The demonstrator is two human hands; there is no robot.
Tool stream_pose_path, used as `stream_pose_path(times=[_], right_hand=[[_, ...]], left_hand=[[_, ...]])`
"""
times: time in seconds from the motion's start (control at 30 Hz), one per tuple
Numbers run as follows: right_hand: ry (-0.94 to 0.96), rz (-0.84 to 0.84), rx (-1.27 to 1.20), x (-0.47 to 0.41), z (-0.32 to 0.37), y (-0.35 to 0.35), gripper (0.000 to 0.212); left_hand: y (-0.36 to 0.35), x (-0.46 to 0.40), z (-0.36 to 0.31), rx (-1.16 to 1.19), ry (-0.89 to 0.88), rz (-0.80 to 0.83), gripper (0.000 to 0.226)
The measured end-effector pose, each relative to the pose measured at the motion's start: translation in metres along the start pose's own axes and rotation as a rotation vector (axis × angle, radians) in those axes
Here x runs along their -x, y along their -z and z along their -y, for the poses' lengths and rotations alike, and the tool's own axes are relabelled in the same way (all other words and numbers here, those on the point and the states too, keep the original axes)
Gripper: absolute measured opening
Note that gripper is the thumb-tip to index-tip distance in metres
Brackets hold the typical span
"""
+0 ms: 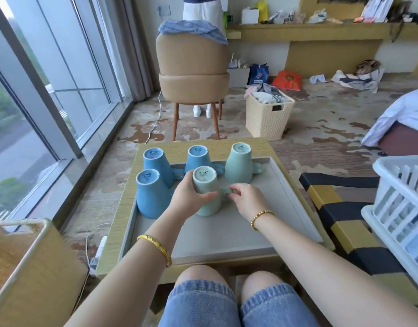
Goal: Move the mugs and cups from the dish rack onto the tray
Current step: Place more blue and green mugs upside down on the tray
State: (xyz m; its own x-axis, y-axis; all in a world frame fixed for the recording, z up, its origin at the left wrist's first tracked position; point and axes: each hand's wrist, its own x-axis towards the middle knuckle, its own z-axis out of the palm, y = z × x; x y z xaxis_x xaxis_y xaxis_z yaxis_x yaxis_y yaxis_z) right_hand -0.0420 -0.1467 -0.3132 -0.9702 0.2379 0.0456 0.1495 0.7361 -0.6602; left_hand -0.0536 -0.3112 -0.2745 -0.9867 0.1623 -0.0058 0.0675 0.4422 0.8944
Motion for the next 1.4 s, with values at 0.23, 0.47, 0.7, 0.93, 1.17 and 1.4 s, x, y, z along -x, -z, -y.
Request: stream_pose_path(times=[0.23, 0.47, 0.7, 0.93, 1.17, 1.4], right_hand=[[-0.01, 0.004, -0.066, -0.005, -0.001, -0.004, 0.022], [0.018, 0.03, -0.076, -0.005, -0.002, -0.003, 0.022], [0.029, 0.048, -0.077, -0.002, 0.001, -0.001, 0.022], [0.002, 0.114, -0.078, -0.007, 0.001, 0.002, 0.027], [0.01, 0.088, -0.07, -0.006, -0.001, 0.0, 0.024], [0.001, 0.105, -0.081, -0.005, 0.002, 0.002, 0.031]], left_hand=[[-0.002, -0.01, 0.004, -0.046, 0.015, -0.009, 0.063], [-0.002, -0.012, 0.006, -0.132, 0.002, -0.018, 0.064], [0.001, -0.012, 0.007, -0.17, 0.008, -0.002, 0.068], [0.018, -0.011, 0.009, -0.24, 0.015, 0.092, 0.072], [0.031, -0.012, -0.012, -0.14, -0.109, 0.016, 0.057], [0.032, -0.014, -0.012, -0.269, -0.128, 0.019, 0.057]])
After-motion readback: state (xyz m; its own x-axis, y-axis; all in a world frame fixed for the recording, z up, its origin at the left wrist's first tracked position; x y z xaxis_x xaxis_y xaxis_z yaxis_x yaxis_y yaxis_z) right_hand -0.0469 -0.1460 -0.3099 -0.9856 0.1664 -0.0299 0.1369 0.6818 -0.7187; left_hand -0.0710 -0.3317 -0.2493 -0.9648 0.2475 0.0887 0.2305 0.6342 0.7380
